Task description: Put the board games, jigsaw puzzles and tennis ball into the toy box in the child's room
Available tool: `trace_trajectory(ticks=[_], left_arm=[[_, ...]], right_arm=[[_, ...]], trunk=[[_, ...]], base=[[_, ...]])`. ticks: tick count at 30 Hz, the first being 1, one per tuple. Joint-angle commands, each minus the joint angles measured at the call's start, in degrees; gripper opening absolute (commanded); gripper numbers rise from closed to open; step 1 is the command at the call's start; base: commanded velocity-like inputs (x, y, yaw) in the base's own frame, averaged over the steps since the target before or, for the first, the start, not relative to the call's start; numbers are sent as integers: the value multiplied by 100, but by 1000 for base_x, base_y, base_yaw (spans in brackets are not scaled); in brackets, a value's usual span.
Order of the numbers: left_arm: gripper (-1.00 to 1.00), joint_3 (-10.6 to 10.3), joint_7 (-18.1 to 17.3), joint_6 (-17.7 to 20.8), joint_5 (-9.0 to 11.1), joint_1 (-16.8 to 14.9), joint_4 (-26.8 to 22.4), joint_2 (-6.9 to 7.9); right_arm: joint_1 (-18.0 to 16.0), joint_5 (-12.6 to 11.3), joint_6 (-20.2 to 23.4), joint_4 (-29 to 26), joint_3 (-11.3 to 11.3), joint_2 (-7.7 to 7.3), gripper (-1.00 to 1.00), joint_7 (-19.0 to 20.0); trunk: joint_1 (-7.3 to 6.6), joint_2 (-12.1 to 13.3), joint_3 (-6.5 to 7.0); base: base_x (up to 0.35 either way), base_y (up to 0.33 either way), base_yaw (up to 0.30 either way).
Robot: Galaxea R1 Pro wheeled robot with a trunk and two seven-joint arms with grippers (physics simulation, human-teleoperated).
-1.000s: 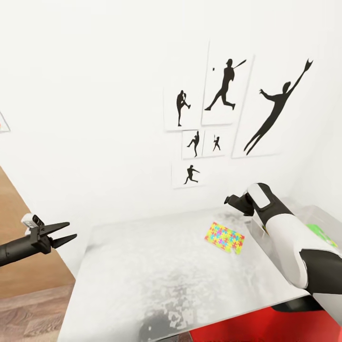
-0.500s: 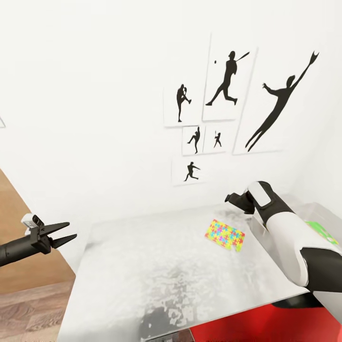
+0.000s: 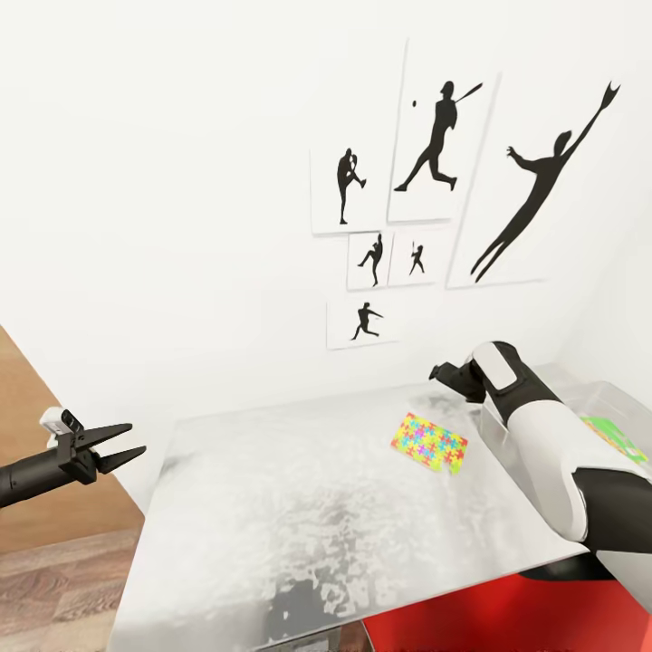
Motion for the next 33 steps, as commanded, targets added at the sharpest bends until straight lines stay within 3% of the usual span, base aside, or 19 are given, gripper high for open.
trace_trajectory(ticks=[1, 33], left_arm=[[100, -3, -17, 23, 1, -6, 1, 2], [100, 6, -17, 23, 1, -6, 3, 3]], right_arm=[[-7, -55, 5, -8, -10, -2, 100, -51], [-168, 165, -567, -6, -10, -12, 100, -294]], trunk=[[3, -13, -22], [3, -13, -326]], base=[[0, 0, 0], [0, 0, 0]])
